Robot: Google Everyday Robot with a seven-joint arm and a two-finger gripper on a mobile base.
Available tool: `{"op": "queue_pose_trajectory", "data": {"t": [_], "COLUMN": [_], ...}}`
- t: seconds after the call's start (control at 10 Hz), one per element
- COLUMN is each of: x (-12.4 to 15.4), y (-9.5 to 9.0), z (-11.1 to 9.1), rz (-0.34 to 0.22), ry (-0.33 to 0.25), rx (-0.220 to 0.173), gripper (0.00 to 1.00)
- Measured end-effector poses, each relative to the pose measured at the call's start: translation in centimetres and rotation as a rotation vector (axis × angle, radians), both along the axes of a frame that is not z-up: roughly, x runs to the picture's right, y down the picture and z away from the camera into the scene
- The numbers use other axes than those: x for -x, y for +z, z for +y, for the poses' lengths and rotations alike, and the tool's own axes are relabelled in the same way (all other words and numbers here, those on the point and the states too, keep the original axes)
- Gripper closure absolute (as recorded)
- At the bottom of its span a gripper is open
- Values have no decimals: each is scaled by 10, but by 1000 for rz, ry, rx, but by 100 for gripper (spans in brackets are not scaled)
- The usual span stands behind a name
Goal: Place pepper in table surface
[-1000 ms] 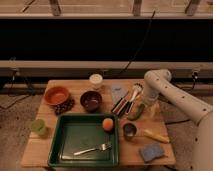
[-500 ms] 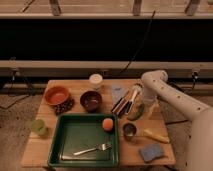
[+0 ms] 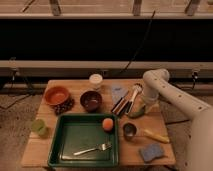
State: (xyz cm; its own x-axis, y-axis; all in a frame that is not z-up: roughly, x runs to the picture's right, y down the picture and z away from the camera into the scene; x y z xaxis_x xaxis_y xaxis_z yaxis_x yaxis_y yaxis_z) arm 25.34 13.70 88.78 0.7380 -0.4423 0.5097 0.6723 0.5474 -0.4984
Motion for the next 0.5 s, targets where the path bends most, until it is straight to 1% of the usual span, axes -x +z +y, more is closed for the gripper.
{"op": "queue_pose_trajectory", "data": {"t": [0.1, 0.2, 0.5], "x": [-1, -1, -2], "y": [-9, -18, -54], "z": [-8, -17, -53], "rz": [-9, -18, -55], "ry": [-2, -6, -26], "rx": [-7, -16, -66], "gripper": [100, 100, 100]}}
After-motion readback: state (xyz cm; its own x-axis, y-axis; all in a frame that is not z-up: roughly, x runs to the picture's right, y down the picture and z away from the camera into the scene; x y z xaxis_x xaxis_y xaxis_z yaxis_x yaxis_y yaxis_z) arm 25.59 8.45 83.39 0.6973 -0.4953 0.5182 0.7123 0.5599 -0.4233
